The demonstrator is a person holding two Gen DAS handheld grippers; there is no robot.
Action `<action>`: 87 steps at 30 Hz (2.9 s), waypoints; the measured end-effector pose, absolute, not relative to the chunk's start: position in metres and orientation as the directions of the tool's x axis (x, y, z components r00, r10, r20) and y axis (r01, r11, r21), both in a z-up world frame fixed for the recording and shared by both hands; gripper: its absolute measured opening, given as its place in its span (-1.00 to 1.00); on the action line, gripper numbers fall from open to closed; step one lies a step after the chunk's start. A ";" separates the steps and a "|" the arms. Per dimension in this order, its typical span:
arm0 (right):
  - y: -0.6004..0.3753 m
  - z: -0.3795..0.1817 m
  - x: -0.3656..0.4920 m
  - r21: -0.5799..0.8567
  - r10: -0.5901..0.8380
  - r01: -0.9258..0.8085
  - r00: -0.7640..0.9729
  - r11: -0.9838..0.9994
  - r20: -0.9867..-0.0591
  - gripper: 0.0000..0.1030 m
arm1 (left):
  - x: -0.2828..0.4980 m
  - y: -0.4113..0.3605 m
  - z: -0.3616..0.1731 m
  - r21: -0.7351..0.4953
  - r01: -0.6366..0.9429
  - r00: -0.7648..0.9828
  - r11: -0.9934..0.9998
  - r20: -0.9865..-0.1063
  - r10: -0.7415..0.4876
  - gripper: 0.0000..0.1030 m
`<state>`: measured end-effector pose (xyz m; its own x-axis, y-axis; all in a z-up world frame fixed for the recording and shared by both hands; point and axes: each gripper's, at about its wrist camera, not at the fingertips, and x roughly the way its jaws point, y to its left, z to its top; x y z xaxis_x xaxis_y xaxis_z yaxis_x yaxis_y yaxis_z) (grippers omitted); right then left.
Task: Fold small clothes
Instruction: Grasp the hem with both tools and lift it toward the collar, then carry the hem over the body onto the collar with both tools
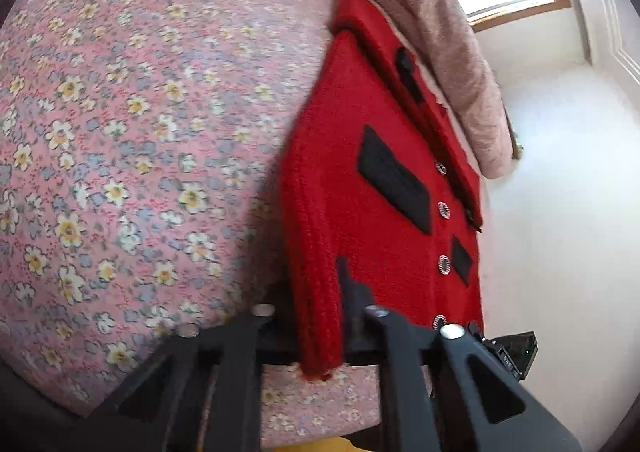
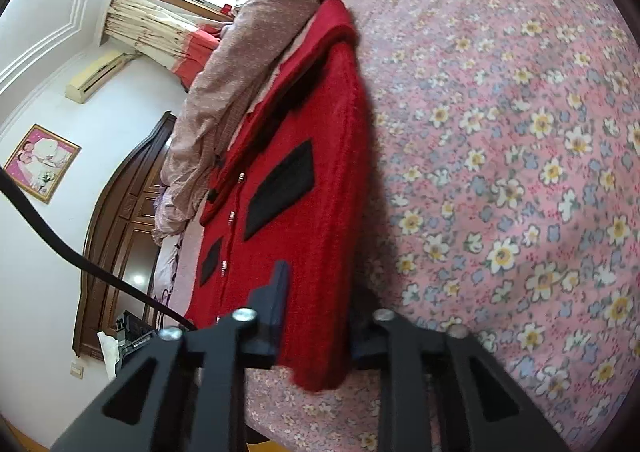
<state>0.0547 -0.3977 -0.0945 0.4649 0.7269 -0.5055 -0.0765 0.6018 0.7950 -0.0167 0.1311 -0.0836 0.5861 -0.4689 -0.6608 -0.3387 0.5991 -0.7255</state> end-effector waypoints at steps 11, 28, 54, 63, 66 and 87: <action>-0.402 -0.080 0.039 0.759 0.675 -0.077 0.521 0.647 -0.523 -0.89 | -0.033 0.140 -0.073 -0.735 -0.307 0.596 0.605 -0.644 -0.480 -0.98; -0.416 -0.035 -0.056 0.727 0.659 -0.165 0.585 0.667 -0.473 -0.90 | -0.120 0.135 -0.025 -0.686 -0.144 0.612 0.714 -0.628 -0.480 -0.98; -0.382 -0.025 0.001 0.571 0.558 -0.205 0.618 0.795 -0.554 -0.88 | -0.045 0.131 -0.013 -0.644 -0.113 0.698 0.757 -0.593 -0.400 -0.98; -0.379 -0.005 0.050 0.517 0.505 -0.200 0.659 0.832 -0.557 -0.88 | -0.009 0.148 0.009 -0.664 -0.088 0.779 0.743 -0.510 -0.364 -0.98; -0.382 -0.003 0.069 0.530 0.507 -0.194 0.667 0.826 -0.546 -0.88 | 0.003 0.156 0.015 -0.656 -0.073 0.789 0.751 -0.499 -0.359 -0.98; -0.387 0.008 0.129 0.608 0.633 -0.340 0.682 0.717 -0.366 -0.87 | 0.073 0.165 0.025 -0.656 0.033 0.829 0.754 -0.404 -0.388 -0.97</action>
